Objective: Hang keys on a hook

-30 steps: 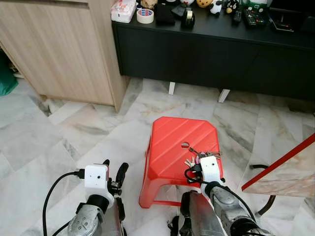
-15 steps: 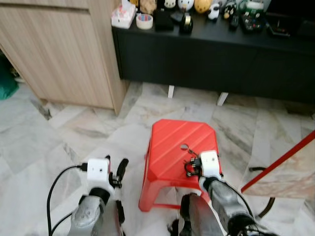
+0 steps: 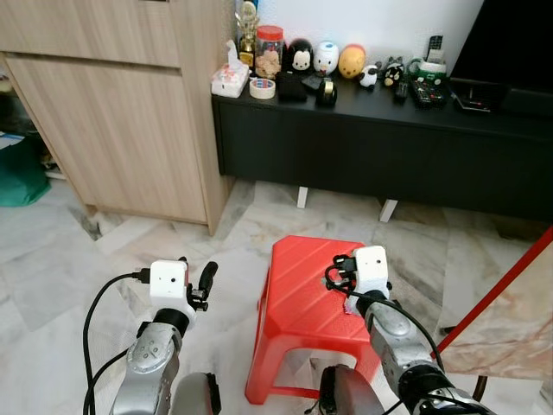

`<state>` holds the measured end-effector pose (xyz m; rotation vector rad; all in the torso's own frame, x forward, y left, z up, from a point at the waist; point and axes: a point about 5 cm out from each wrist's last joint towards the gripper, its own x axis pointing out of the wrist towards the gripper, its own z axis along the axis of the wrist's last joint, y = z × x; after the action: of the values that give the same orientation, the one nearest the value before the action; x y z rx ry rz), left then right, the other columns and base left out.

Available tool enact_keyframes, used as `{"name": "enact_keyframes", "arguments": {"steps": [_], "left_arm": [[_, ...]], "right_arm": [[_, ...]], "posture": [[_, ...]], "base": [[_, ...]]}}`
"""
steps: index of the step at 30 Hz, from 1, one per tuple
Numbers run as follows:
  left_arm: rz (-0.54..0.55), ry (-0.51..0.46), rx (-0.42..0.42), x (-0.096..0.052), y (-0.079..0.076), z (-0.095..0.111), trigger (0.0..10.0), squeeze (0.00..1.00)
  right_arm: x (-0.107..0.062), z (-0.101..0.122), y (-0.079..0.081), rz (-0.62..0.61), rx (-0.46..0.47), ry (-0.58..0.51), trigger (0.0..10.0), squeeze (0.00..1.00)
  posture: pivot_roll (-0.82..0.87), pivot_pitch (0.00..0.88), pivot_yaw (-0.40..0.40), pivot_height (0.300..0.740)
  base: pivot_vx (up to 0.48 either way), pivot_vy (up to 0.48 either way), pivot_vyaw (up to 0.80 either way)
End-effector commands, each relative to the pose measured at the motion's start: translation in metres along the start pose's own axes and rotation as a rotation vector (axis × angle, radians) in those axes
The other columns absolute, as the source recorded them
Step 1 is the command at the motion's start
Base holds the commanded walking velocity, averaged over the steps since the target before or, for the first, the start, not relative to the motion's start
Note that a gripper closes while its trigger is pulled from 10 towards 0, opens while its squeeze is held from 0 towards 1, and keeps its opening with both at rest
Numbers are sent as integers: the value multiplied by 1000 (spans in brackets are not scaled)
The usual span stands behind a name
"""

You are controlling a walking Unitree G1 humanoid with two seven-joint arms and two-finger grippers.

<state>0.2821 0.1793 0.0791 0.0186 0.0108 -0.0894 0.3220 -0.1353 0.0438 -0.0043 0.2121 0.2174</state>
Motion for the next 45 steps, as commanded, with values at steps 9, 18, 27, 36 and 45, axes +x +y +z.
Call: {"name": "enact_keyframes", "arguments": {"steps": [9, 18, 27, 36, 45], "left_arm": [[-43, -60, 27, 15, 2, 12, 10000, 0], [-67, -82, 26, 20, -3, 16, 10000, 0], [-95, -89, 43, 20, -3, 17, 10000, 0], [-146, -95, 60, 18, -7, 19, 10000, 0], [-341, -78, 106, 14, -26, 23, 10000, 0]], "right_arm": [[1, 14, -15, 4, -6, -20, 10000, 0], [4, 19, -10, 5, 33, -6, 10000, 0], [6, 25, -2, 37, 64, -5, 10000, 0], [4, 27, 3, 50, 66, 28, 10000, 0], [4, 48, 5, 76, 203, 97, 10000, 0]], "posture": [[78, 0, -72, 607], [78, 0, -72, 662], [82, 0, -72, 727], [78, 0, -73, 740], [71, 0, -74, 740]], "base": [[0, 0, 0], [0, 0, 0], [0, 0, 0], [0, 0, 0], [0, 0, 0]]}}
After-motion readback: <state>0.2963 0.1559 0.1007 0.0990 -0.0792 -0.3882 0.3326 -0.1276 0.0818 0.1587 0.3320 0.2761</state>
